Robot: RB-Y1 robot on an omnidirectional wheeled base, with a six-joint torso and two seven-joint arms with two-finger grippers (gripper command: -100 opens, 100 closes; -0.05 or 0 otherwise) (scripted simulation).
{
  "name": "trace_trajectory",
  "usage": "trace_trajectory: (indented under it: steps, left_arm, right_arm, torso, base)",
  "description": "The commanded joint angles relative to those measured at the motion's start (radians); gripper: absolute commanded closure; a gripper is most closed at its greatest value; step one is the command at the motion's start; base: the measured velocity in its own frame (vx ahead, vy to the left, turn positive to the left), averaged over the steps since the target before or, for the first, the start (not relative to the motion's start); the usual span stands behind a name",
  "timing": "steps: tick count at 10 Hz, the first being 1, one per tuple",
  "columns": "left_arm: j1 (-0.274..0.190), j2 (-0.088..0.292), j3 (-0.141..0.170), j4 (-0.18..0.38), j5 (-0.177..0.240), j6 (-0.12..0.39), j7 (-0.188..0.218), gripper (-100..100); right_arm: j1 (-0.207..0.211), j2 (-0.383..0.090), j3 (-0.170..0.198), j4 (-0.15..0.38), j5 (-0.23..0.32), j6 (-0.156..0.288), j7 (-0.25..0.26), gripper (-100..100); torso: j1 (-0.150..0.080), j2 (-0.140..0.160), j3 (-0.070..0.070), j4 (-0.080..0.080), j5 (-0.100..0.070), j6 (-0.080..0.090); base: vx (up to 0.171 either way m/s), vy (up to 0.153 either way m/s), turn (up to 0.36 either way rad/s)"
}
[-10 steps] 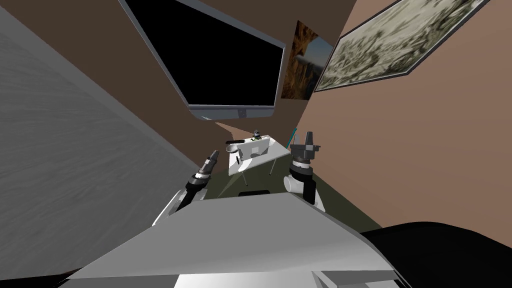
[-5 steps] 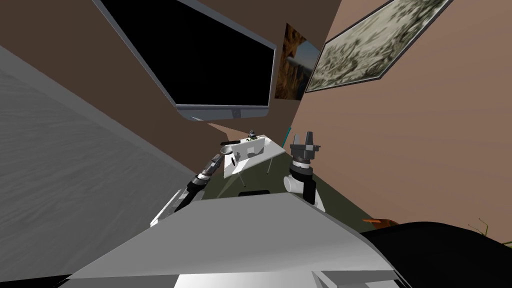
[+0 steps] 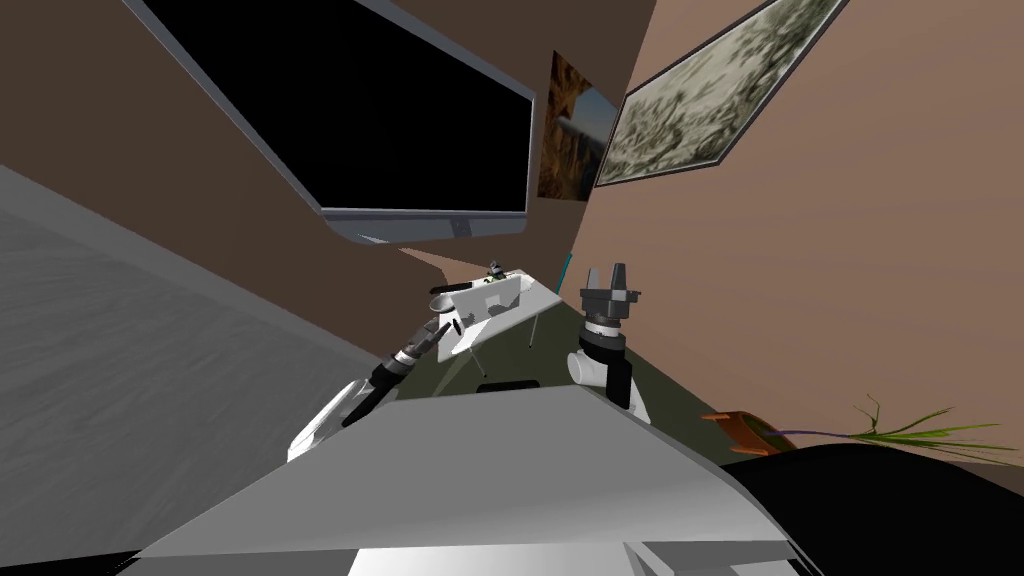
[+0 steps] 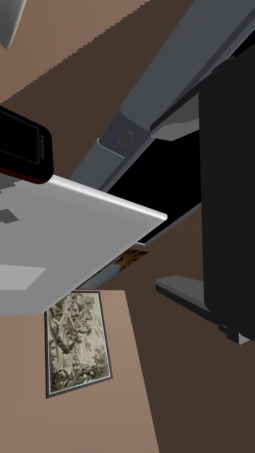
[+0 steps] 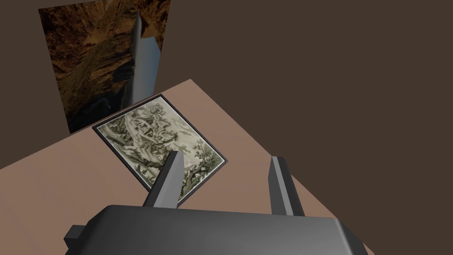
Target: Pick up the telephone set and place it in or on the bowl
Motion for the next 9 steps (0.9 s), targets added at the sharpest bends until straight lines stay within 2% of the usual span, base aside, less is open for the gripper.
trace_trajectory:
  steps: [1, 5, 9]
  left_arm:
    - [-0.009, 0.01, -0.002, 0.029, -0.02, 0.001, -0.008, -100]
    - [-0.03, 0.078, 0.009, 0.147, -0.116, -0.02, -0.048, -100]
    - [-0.046, 0.131, 0.017, 0.238, -0.19, -0.035, -0.079, -100]
  right_arm:
    - [0.0, 0.0, 0.0, 0.0, 0.0, 0.0, 0.0, 0]
    - [0.0, 0.0, 0.0, 0.0, 0.0, 0.0, 0.0, 0]
    - [0.0, 0.0, 0.0, 0.0, 0.0, 0.0, 0.0, 0]
  torso:
    - [0.0, 0.0, 0.0, 0.0, 0.0, 0.0]
    - [0.0, 0.0, 0.0, 0.0, 0.0, 0.0]
    - [0.0, 0.0, 0.0, 0.0, 0.0, 0.0]
  base:
    - [0.005, -0.018, -0.026]
    - [0.007, -0.025, -0.116]
    - [0.009, -0.026, -0.096]
